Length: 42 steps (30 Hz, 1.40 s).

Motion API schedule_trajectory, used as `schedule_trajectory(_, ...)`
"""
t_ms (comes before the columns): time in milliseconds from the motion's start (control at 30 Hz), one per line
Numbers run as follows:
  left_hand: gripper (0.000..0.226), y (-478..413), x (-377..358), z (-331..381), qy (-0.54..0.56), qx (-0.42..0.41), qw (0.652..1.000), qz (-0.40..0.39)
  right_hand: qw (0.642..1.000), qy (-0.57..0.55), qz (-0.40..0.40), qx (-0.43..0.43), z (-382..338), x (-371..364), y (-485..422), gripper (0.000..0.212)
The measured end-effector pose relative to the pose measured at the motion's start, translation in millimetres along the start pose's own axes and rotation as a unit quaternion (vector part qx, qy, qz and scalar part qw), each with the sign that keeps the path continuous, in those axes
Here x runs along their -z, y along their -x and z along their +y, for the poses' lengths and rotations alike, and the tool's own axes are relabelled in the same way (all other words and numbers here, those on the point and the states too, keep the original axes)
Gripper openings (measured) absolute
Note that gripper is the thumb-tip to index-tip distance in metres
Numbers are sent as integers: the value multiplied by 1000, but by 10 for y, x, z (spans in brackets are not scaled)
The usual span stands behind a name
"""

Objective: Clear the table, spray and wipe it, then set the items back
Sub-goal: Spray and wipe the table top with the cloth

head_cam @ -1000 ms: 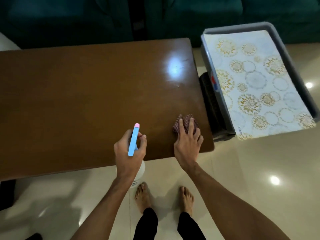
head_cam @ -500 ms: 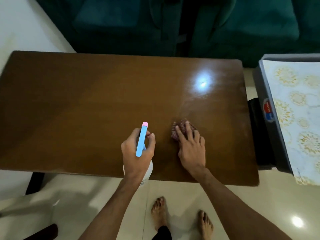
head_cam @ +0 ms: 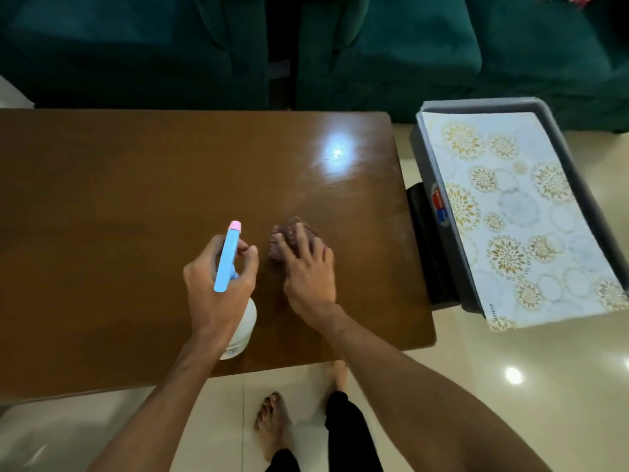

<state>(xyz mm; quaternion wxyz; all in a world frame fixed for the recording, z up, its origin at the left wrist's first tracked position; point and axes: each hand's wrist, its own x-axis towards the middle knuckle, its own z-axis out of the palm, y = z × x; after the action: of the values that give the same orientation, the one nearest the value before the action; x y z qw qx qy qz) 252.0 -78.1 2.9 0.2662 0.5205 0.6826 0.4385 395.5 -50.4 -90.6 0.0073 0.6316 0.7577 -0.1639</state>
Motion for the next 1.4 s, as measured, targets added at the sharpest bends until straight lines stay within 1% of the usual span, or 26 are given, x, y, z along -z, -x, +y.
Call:
schedule_trajectory(67,13,-48,-37,30,-16,-1,1000,-1,992,8,-48,120,-177,-46,-82,71)
schedule_trajectory(100,15,-72,-88,50,-22,-1,1000,-2,984,24,-66,162,-151,-41,-138,71)
schedule_trajectory(133,15,-96,-119,70,-25,-3,1000,-3,980,35,-74,183,-97,-32,-191,72)
schedule_trajectory(167,14,-126,-177,102,-26,-6,1000,-6,981,37,-69,180,21,-7,-239,71)
schedule_trajectory(200,12,-151,-226,132,-25,-7,1000,-9,987,31,-49,151,158,28,-267,71)
schedule_trajectory(267,10,-202,-347,211,-20,-7,1000,-13,999,7,8,35,495,136,-295,71)
schedule_trajectory(333,9,-243,-511,299,-10,-6,1000,-16,994,-3,43,-99,908,268,-263,73)
schedule_trajectory(400,9,-273,-674,386,-1,-2,1000,-23,979,-16,46,-199,1279,340,-168,72)
schedule_trajectory(467,8,-313,-847,483,4,-2,1000,-23,966,-21,47,-253,1527,371,-35,69)
schedule_trajectory(533,10,-347,-984,564,9,-4,1000,-20,955,-24,50,-291,1584,340,88,68)
schedule_trajectory(633,13,-395,-1092,621,5,-3,1000,-8,950,-16,53,-308,1473,277,98,70)
schedule_trajectory(700,12,-434,-1089,609,-6,-4,1000,5,960,-15,42,-276,1349,263,-18,72)
schedule_trajectory(733,12,-454,-1077,600,-13,-5,1000,11,969,-16,35,-242,1281,261,-83,72)
schedule_trajectory(800,12,-498,-1026,567,-27,-1,999,30,989,-18,29,-141,1092,248,-249,73)
schedule_trajectory(867,12,-539,-958,519,-38,8,998,46,1000,-17,5,-16,864,219,-448,73)
schedule_trajectory(933,11,-572,-887,455,-50,14,997,55,992,-2,-35,121,654,203,-628,74)
schedule_trajectory(1000,11,-603,-850,399,-56,20,996,59,973,30,-72,215,591,225,-784,76)
schedule_trajectory(1067,11,-640,-844,376,-56,23,996,65,963,46,-74,253,653,246,-902,75)
schedule_trajectory(1100,11,-670,-868,385,-54,26,996,69,965,46,-67,249,725,261,-952,74)
schedule_trajectory(1133,11,-694,-891,395,-52,27,996,73,972,40,-54,224,802,276,-987,73)
schedule_trajectory(1167,11,-733,-919,411,-51,28,995,77,982,32,-33,181,884,304,-1037,73)
schedule_trajectory(1233,11,-794,-1009,451,-41,32,996,72,999,22,22,43,1100,393,-1081,72)
schedule_trajectory(1300,11,-867,-1114,487,-30,34,997,61,994,8,52,-99,1353,493,-1116,70)
schedule_trajectory(1333,11,-911,-1184,513,-24,34,998,56,986,4,58,-153,1484,544,-1130,69)
schedule_trajectory(1400,11,-983,-1277,549,-19,31,998,52,974,0,55,-218,1623,582,-1142,69)
